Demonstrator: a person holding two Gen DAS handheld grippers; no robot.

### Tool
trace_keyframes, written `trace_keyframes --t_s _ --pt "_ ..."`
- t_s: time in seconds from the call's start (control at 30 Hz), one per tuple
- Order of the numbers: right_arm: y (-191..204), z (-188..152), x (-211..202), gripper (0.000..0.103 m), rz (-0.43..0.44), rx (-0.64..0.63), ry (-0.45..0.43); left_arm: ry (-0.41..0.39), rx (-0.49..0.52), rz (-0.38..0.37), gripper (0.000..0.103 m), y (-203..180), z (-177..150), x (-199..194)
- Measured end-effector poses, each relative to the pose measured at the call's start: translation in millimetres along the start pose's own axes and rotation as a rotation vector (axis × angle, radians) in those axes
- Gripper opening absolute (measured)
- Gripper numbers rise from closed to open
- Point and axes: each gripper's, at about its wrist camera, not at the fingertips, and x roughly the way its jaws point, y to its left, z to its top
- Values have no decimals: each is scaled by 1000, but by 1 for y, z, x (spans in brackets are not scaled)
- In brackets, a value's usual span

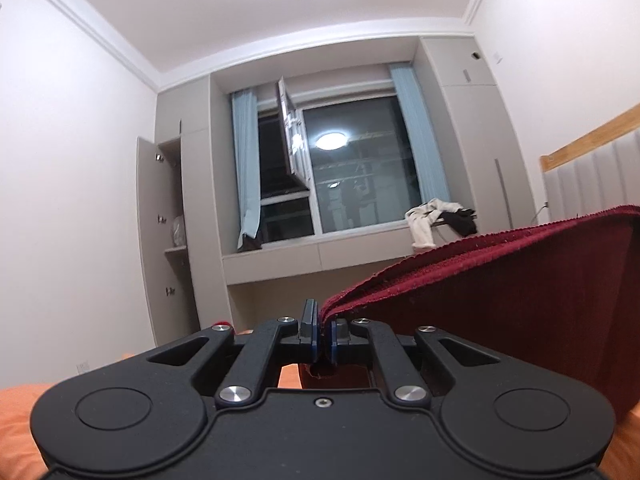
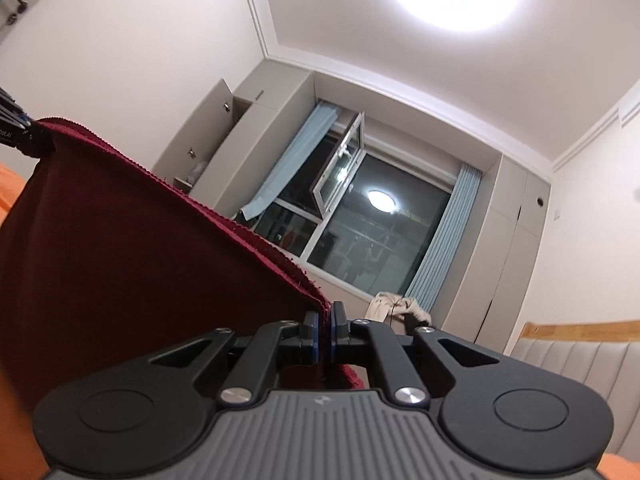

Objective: Fold small clothes
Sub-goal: 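Lift the gripped shirt side with both grippers and fold it over the other half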

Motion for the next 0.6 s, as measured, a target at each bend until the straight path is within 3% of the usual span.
trace_keyframes --t_s 0.13,0.3,0.6 --pt "4 -21 56 5 9 19 42 53 -5 27 6 -3 -4 69" --pt "29 -60 109 5 27 -48 90 127 18 72 6 -7 -31 138" --pt "65 -108 168 5 83 -99 219 299 -4 89 9 -1 -88 218"
